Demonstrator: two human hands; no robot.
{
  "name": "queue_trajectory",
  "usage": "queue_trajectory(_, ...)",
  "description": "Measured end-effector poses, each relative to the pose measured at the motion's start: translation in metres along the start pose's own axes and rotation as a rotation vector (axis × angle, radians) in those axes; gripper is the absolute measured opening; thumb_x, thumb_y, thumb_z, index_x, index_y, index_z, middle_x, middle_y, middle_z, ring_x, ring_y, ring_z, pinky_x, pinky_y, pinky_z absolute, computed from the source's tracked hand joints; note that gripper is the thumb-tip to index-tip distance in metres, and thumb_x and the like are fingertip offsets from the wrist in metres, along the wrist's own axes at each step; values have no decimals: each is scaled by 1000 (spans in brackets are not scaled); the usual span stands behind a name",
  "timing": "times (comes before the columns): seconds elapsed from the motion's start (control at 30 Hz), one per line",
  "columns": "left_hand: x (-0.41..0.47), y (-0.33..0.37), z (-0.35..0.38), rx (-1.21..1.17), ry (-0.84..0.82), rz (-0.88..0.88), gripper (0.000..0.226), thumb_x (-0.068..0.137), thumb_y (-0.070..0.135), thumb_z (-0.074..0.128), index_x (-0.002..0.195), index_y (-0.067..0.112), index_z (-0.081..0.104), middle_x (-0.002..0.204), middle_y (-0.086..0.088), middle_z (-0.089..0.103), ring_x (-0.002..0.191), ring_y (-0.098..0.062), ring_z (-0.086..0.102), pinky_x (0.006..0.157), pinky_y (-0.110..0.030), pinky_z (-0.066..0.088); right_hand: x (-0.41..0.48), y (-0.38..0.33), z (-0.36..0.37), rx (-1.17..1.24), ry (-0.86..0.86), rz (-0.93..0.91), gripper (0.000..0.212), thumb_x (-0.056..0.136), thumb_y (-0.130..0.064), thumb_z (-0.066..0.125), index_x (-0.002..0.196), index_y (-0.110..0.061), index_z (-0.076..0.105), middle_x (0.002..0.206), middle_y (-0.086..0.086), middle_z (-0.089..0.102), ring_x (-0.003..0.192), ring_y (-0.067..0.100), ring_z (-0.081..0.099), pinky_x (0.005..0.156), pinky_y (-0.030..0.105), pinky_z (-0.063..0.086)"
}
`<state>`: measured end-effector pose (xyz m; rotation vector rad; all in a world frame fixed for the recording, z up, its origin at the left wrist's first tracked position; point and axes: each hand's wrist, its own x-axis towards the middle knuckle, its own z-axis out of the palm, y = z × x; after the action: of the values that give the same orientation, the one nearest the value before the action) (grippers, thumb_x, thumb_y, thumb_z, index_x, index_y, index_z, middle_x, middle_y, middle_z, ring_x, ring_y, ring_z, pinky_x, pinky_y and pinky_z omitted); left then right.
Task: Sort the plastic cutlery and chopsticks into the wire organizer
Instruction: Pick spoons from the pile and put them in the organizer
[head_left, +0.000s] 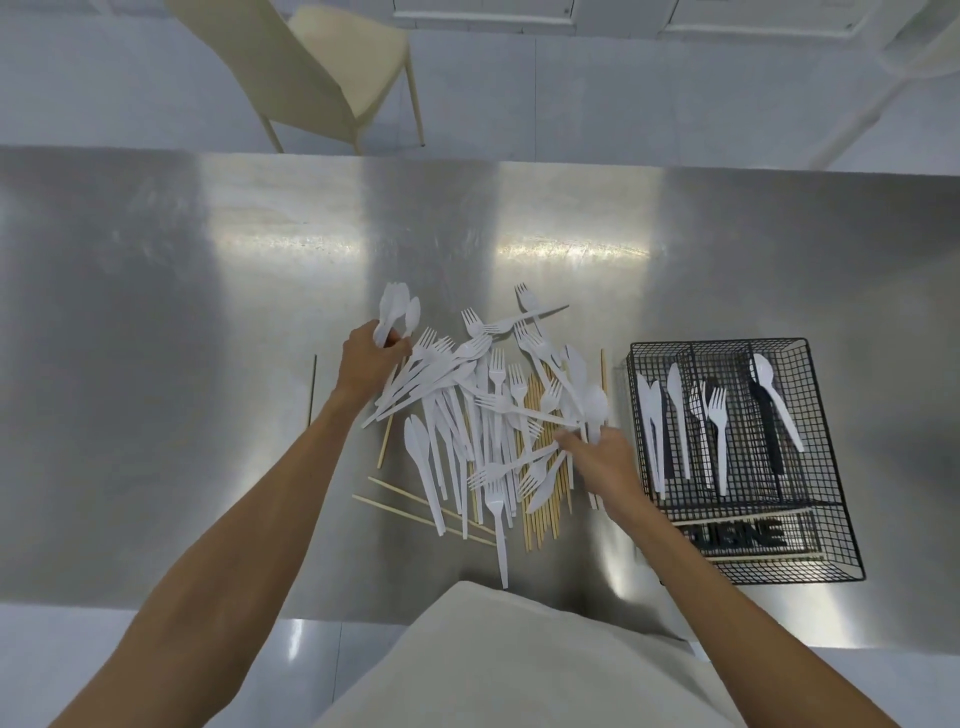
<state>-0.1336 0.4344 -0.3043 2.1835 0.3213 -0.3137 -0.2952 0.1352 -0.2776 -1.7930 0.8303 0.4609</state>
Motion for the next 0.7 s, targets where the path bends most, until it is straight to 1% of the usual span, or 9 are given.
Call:
queue_trajectory(0.1,-4,0,1,-27,1,0,18,89,26,73,79,16,61,68,5,60,62,-8,58,64,-19,43,12,-33,28,40,-10,-23,16,84,-30,78,76,-18,74,64,-3,69,56,13,64,51,25,48)
queue_trajectory(0.17,-6,1,1,-36,-6,7,20,89,29,73,77,18,61,67,5,61,62,-8,59,62,-17,43,23,-56,50,98,-12,-12,14,82,-28,80,74,-19,73,62,-5,66,52,9,59,46,23,44)
queue_trajectory(0.3,-11,2,4,-51,-26,23,16,90,30,71,80,18,67,68,6,67,57,-1,63,58,-11,41,47,-89,87,157,-91,81,16,80,-21,79,89,-10,71,69,3,60,50,15,48,39,20,35)
queue_trajectory(0.33,-12,2,6,-54,-34,22,17,90,31,70,80,17,68,68,5,67,56,-2,62,57,-11,41,53,-94,92,161,-95,104,18,80,-18,79,93,-10,70,72,5,60,51,15,48,40,20,34)
queue_trajectory(0.4,-13,2,10,-64,-42,7,25,88,30,70,71,13,65,61,2,61,51,-5,52,55,-19,40,64,-98,100,170,-61,152,29,79,-15,78,104,-5,68,84,9,65,63,20,56,49,25,42)
queue_trajectory(0.47,-14,2,14,-69,-46,-12,33,86,29,71,60,15,56,55,3,51,49,-7,42,54,-25,34,72,-99,107,167,-7,185,42,79,-15,79,117,-2,65,103,14,70,84,27,65,68,33,55)
queue_trajectory(0.53,-16,3,17,-83,-77,-8,30,87,29,72,63,16,60,58,1,55,50,-10,47,53,-26,38,77,-101,112,142,60,191,45,80,-20,82,118,-2,65,113,15,70,94,31,67,81,40,59)
queue_trajectory(0.63,-19,6,20,-147,-98,11,21,90,29,70,84,9,72,67,-2,69,48,-16,60,50,-29,50,80,-107,118,115,119,162,37,80,-23,83,106,-4,66,112,14,72,81,27,61,73,33,52)
queue_trajectory(0.7,-20,7,22,-162,-94,6,22,91,32,70,91,10,73,71,-4,71,45,-17,62,45,-29,51,82,-110,122,95,139,154,34,80,-23,84,103,-4,67,108,14,73,77,26,58,71,32,50)
